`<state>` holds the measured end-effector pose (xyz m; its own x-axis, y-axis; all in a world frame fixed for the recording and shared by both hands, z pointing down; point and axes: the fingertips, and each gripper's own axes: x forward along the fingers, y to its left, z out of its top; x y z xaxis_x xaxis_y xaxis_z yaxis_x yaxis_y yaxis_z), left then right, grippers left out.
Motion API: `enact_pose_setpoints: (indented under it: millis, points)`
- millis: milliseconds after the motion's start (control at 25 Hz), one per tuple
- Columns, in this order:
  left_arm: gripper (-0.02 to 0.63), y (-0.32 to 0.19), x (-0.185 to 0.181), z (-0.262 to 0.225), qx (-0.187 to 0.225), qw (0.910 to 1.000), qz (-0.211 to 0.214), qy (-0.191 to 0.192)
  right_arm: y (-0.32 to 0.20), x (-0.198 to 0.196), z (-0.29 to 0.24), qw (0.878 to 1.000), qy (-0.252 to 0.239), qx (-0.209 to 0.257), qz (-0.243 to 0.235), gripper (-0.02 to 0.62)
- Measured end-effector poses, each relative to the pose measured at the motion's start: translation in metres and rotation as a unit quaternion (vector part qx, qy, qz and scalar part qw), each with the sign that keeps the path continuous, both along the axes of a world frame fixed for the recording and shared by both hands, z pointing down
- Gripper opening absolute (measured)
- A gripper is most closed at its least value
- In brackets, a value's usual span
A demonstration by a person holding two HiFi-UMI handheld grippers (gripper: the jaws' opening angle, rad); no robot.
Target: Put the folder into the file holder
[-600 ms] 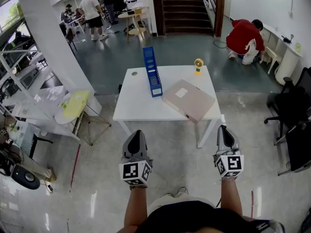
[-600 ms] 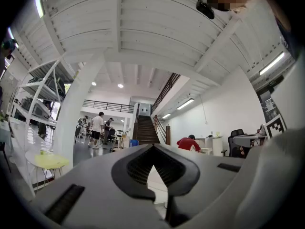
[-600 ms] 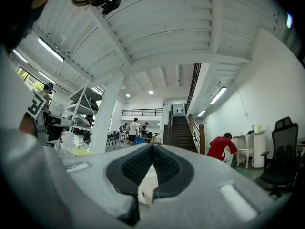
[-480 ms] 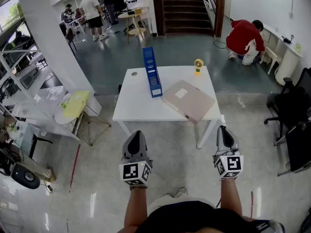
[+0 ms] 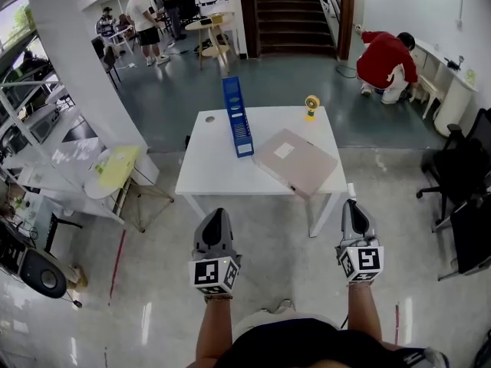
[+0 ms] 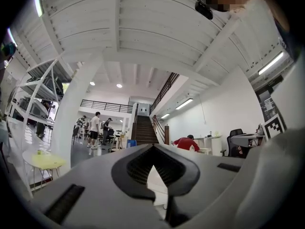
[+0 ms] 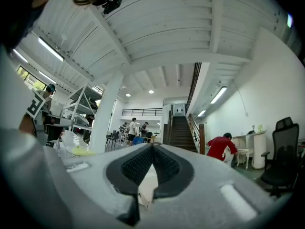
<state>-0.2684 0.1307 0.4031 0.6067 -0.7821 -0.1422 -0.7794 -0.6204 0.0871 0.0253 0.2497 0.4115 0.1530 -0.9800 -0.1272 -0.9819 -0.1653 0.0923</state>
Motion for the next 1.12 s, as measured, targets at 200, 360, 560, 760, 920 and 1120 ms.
enact_pose_setpoints:
  millis: [200, 360, 560, 760, 920, 1120]
  points:
    - [-0.003, -0.004, 0.008, 0.004, 0.004, 1.0000, 0.003, 0.003, -0.006, 0.008, 0.003, 1.000, 0.006, 0.003, 0.004, 0.003]
    - [0.016, -0.009, 0.011, 0.006, 0.003, 0.9996, 0.003, 0.026, -0.015, 0.014, 0.011, 1.000, 0.000, -0.004, -0.014, 0.090]
    - [0.247, -0.020, 0.027, 0.009, -0.001, 0.9992, 0.016, 0.037, -0.034, 0.018, 0.023, 0.999, 0.003, -0.022, -0.047, 0.287]
    - [0.449, -0.026, 0.051, 0.016, -0.014, 0.9985, 0.036, 0.039, -0.053, 0.025, 0.029, 0.996, -0.008, -0.029, -0.086, 0.504]
    - [0.558, -0.032, 0.063, 0.025, -0.031, 0.9981, 0.044, 0.029, -0.062, 0.030, 0.033, 0.995, 0.000, -0.038, -0.093, 0.525]
    - [0.558, -0.047, 0.068, 0.029, -0.039, 0.9980, 0.042, 0.026, -0.074, 0.042, 0.027, 0.995, -0.027, -0.019, -0.097, 0.526]
